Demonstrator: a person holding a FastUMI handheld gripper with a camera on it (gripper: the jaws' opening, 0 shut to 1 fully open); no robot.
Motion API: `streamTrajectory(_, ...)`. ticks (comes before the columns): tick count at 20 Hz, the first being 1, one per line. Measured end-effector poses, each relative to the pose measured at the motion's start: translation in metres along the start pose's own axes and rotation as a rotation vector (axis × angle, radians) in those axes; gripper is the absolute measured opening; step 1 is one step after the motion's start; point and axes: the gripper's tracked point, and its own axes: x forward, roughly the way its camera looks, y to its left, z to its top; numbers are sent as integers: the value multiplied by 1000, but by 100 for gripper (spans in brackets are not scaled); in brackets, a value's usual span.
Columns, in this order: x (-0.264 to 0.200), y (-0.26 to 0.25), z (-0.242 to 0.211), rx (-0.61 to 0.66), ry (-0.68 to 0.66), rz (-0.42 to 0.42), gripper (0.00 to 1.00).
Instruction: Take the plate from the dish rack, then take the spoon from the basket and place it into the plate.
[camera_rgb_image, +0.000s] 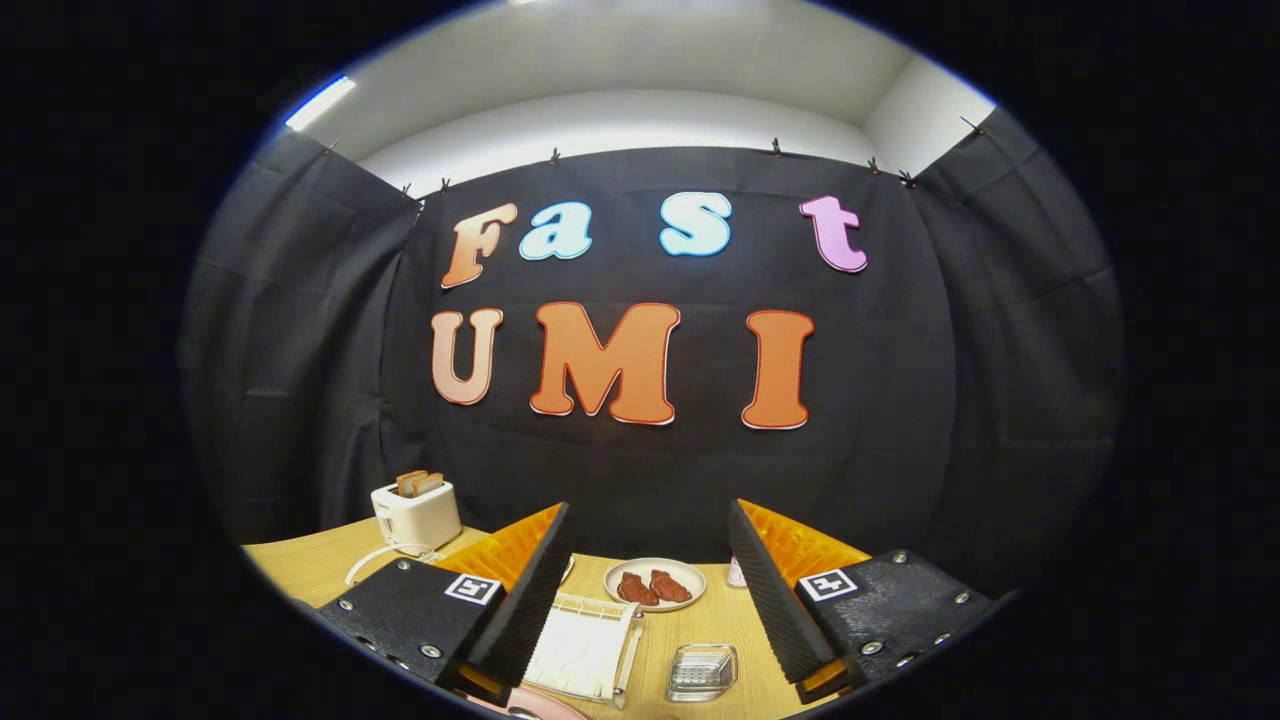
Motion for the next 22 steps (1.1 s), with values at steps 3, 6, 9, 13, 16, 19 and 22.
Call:
streamTrajectory(3,0,-2,1,-2,-10,-3,93)
streamTrajectory(6,-1,-6,4,3,-18,-7,93)
streamTrajectory(9,-4,-9,1,11,-14,-12,97)
streamTrajectory(13,-9,-14,5,6,-42,-8,97)
streamTrajectory(16,-14,-21,12,-5,-76,-14,97)
streamTrajectory(19,-18,-24,17,-11,-115,-10,97)
streamTrajectory(22,-23,-29,11,-12,-108,-6,97)
